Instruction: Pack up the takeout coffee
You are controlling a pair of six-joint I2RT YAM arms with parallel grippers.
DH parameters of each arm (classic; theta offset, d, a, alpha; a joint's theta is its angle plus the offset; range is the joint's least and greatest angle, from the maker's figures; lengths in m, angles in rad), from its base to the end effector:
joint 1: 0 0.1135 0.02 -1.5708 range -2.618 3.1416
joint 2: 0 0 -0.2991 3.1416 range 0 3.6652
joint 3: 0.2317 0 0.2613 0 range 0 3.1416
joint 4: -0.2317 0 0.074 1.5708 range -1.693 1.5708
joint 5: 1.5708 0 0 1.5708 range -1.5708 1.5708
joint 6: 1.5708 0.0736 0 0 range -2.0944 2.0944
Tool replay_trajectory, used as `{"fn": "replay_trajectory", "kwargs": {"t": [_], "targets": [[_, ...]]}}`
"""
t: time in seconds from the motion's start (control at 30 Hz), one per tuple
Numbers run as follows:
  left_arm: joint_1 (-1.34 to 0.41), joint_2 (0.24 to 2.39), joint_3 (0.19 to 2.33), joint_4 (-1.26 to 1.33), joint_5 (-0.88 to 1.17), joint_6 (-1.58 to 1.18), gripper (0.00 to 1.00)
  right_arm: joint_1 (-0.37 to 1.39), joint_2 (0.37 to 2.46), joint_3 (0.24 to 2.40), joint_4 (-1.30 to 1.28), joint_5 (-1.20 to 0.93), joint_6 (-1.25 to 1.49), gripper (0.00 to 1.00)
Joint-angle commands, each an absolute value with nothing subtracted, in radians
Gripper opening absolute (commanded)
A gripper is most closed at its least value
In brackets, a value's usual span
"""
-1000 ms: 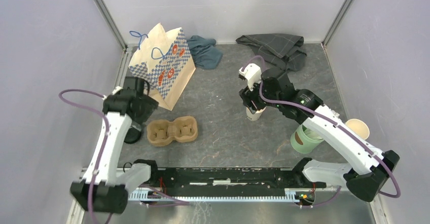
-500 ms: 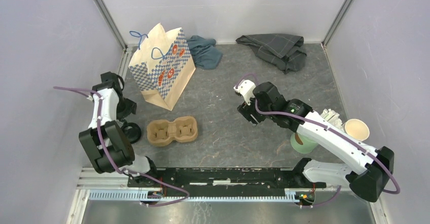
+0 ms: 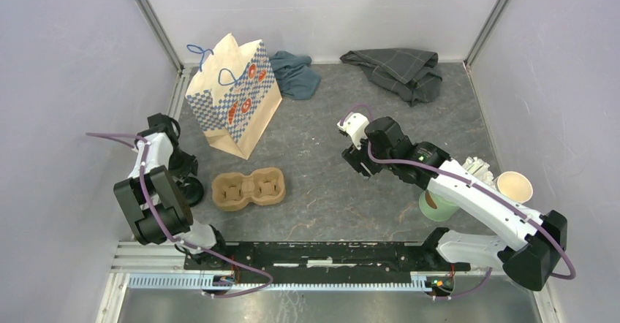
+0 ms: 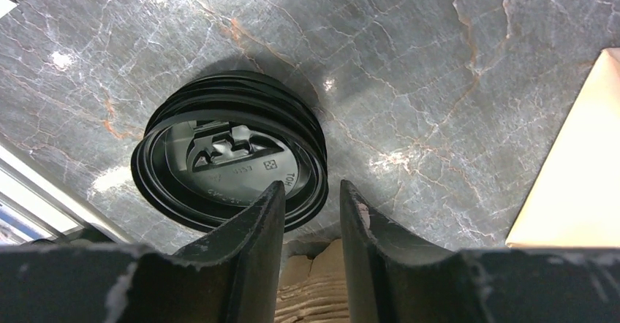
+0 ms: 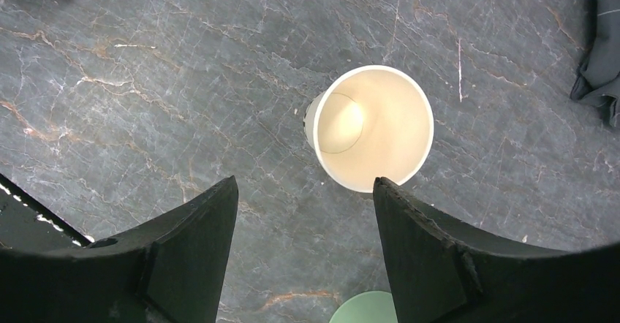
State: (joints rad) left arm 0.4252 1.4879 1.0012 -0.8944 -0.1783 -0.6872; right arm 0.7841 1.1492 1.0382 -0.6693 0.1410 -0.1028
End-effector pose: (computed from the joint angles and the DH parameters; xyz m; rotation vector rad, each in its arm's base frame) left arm 0.2458 0.1256 0.2019 -1.5640 2.4688 0.2227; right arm 0.1924 0.1773 0.3146 -0.9444 2.1494 0.1709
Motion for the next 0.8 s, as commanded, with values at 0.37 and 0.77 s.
{"fn": "replay_trajectory", "kwargs": {"t": [0.37,0.77], "targets": [[0.447,1.517,0.983,-0.824,-0.15,-0.664,0.22,0.781,1.158,1.055,-0.635,0.16,-0.115,0.75],[0.447,1.517,1.023,-0.876,-0.19,-0.661,0.04,0.782,1.152,1.051,-0.634,0.16,-0.117,0.75]]}}
